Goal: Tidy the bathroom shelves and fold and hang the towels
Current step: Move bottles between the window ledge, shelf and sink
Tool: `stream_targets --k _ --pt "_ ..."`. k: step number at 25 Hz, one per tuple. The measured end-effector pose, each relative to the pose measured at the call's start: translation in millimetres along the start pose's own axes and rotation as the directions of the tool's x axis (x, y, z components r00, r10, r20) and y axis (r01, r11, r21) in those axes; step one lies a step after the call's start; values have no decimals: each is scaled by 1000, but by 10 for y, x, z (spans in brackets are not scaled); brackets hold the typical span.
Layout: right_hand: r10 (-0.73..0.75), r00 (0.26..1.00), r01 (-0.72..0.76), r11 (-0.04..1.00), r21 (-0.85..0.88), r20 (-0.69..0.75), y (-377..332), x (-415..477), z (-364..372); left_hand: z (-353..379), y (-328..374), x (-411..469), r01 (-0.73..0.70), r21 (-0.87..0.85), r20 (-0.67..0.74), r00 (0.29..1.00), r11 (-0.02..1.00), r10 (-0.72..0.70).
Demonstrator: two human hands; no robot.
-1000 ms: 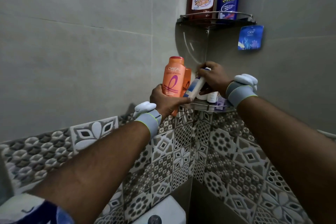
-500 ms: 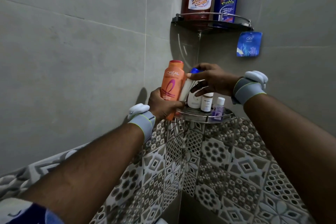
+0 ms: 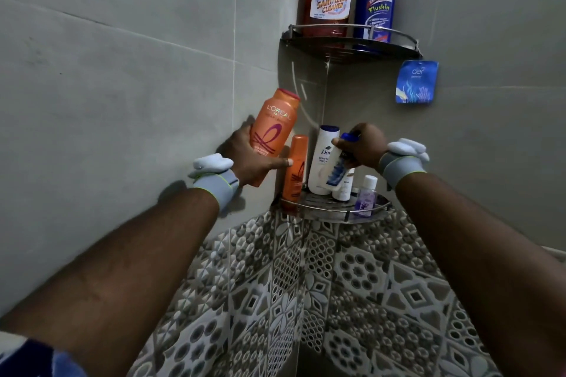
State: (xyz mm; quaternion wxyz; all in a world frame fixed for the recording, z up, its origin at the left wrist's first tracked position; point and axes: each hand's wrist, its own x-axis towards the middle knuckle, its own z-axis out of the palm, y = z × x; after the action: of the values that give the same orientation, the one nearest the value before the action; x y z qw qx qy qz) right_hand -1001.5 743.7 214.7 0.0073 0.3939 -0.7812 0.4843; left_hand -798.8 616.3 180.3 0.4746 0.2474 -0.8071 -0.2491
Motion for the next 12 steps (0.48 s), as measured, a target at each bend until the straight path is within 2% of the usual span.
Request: stream_targets --k 3,5,9,12 --pt "29 996 -27 999 -24 87 38 173 202 -78 -67 63 -11 -15 167 986 1000 14" --pt "36 988 -27 998 -62 149 18 267 317 -63 -98 104 -15 -23 140 990 1000 18" --pt "23 974 37 965 -258 226 11 472 507 36 -158 136 -30 -27 100 995 999 32" --pt "37 958 44 961 -272 285 19 556 656 67 -193 157 -31 -47 104 994 998 36"
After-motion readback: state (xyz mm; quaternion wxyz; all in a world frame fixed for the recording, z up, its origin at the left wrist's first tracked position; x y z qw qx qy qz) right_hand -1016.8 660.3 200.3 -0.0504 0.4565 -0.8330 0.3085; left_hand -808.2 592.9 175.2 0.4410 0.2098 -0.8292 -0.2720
